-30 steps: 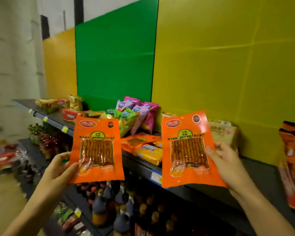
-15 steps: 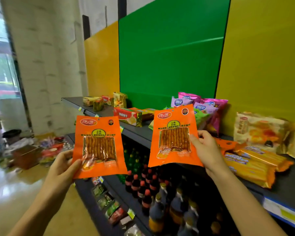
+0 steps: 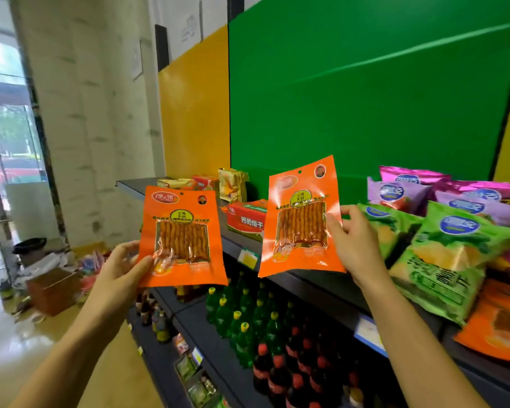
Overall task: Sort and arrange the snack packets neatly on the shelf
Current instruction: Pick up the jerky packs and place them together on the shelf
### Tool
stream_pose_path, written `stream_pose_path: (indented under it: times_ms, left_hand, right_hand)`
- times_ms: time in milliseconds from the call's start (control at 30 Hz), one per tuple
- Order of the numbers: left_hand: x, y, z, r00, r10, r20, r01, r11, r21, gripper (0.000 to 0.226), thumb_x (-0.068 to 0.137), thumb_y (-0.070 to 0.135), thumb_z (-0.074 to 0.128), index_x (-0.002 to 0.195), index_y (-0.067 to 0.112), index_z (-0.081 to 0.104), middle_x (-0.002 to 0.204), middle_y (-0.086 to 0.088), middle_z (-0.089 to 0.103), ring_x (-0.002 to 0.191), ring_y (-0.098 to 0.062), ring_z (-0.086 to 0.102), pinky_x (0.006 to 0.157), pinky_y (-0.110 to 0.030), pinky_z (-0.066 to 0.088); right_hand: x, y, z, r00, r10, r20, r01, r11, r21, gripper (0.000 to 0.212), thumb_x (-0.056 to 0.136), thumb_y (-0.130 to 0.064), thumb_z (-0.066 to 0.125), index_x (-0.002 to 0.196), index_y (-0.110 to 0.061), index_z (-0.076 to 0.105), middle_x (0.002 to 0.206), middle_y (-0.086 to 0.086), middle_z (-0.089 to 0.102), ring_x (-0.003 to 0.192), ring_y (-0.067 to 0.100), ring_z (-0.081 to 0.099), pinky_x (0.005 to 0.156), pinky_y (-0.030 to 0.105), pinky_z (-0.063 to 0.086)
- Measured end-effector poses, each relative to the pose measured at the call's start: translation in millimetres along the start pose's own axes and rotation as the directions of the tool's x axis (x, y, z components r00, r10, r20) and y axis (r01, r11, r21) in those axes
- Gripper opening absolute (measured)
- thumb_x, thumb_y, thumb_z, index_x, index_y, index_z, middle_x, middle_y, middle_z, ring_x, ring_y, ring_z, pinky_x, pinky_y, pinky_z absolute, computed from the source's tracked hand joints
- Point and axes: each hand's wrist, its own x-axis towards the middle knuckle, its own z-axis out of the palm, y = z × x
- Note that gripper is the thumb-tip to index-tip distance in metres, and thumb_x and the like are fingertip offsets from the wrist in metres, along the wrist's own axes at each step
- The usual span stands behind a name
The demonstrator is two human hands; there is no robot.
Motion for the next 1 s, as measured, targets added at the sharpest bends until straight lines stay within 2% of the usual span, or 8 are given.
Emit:
stream_pose_path:
  times_ms: [167, 300, 400, 533, 633, 733, 833, 1000]
  left_hand:
    - [81, -19, -6, 0.998, -0.068, 0.006, 0.068, 0.995, -0.071, 0.021, 0.095, 0.013, 0.045, 0.115, 0.017, 0.047, 0.091, -0.008, 0.062, 0.076, -0.021, 0.059, 0.068, -0.030, 0.051]
    - [141, -40, -10, 0.996, -0.077, 0.040, 0.080, 0.994, -0.076, 0.020, 0.094, 0.010, 0.045, 0.114, 0.014, 0.048, 0.092, -0.009, 0.063, 0.076, -0.020, 0.060, 0.053, -0.016, 0.054]
    - [191, -56, -9, 0.994, -0.079, 0.080, 0.085, 0.993, -0.083, 0.021, 0.094, 0.009, 0.045, 0.115, 0.013, 0.048, 0.089, -0.006, 0.064, 0.071, -0.018, 0.060, 0.055, -0.019, 0.053]
    - [259, -77, -1, 0.984, -0.038, 0.172, 0.054, 0.995, -0.088, 0.022, 0.094, 0.007, 0.045, 0.116, 0.009, 0.048, 0.084, -0.004, 0.061, 0.064, -0.012, 0.059, 0.056, -0.020, 0.048]
    - [316, -91, 8, 0.962, -0.026, 0.273, 0.055, 0.993, -0.102, 0.018, 0.093, 0.006, 0.048, 0.111, 0.011, 0.049, 0.081, -0.005, 0.062, 0.049, 0.000, 0.062, 0.047, -0.013, 0.048]
    - [369, -103, 19, 0.926, -0.031, 0.376, 0.072, 0.993, -0.093, 0.022, 0.093, 0.005, 0.048, 0.114, 0.007, 0.049, 0.084, -0.007, 0.063, 0.049, 0.001, 0.064, 0.047, -0.013, 0.050]
    - [413, -118, 33, 0.891, -0.013, 0.454, 0.052, 0.996, -0.072, 0.022, 0.093, 0.004, 0.047, 0.114, 0.005, 0.049, 0.084, -0.007, 0.063, 0.053, -0.004, 0.064, 0.049, -0.014, 0.052]
    - [453, -132, 70, 0.830, -0.043, 0.557, 0.096, 0.993, -0.065, 0.022, 0.092, 0.001, 0.046, 0.114, 0.006, 0.047, 0.093, -0.013, 0.061, 0.064, -0.012, 0.061, 0.049, -0.014, 0.053]
  right_hand:
    - [39, 8, 54, 0.999, -0.040, -0.020, 0.037, 0.995, -0.095, 0.009, 0.095, -0.027, 0.046, 0.096, -0.018, 0.048, 0.094, 0.009, 0.068, 0.083, 0.030, 0.064, 0.073, 0.042, 0.052]
    - [68, 12, 86, 0.997, -0.057, -0.052, 0.047, 0.983, -0.175, 0.008, 0.094, -0.028, 0.046, 0.097, -0.020, 0.047, 0.092, 0.007, 0.068, 0.081, 0.032, 0.064, 0.074, 0.046, 0.052]
    - [85, 13, 107, 0.993, -0.078, -0.090, 0.055, 0.972, -0.230, 0.007, 0.095, -0.025, 0.046, 0.098, -0.019, 0.046, 0.089, 0.002, 0.061, 0.080, 0.027, 0.061, 0.072, 0.039, 0.049]
    - [110, 15, 130, 0.986, -0.059, -0.155, 0.020, 0.970, -0.244, 0.006, 0.093, -0.025, 0.048, 0.097, -0.021, 0.047, 0.091, 0.003, 0.061, 0.083, 0.031, 0.064, 0.079, 0.046, 0.052]
    - [135, 14, 149, 0.973, -0.018, -0.230, -0.034, 0.975, -0.218, 0.002, 0.091, -0.026, 0.052, 0.091, -0.024, 0.052, 0.087, 0.007, 0.067, 0.078, 0.032, 0.066, 0.078, 0.048, 0.052]
    - [157, 8, 168, 0.960, 0.060, -0.274, -0.107, 0.982, -0.157, 0.006, 0.092, -0.023, 0.052, 0.086, -0.024, 0.051, 0.083, 0.006, 0.067, 0.056, 0.017, 0.065, 0.058, 0.030, 0.052]
    - [177, 5, 187, 0.948, 0.146, -0.282, -0.164, 0.986, -0.040, 0.016, 0.093, -0.018, 0.050, 0.078, -0.023, 0.049, 0.060, -0.004, 0.067, 0.033, -0.001, 0.055, 0.035, 0.014, 0.042]
    - [208, 7, 210, 0.928, 0.287, -0.238, -0.300, 0.954, -0.022, 0.013, 0.093, -0.017, 0.050, 0.080, -0.020, 0.049, 0.038, -0.010, 0.062, 0.029, -0.001, 0.052, 0.033, 0.013, 0.040]
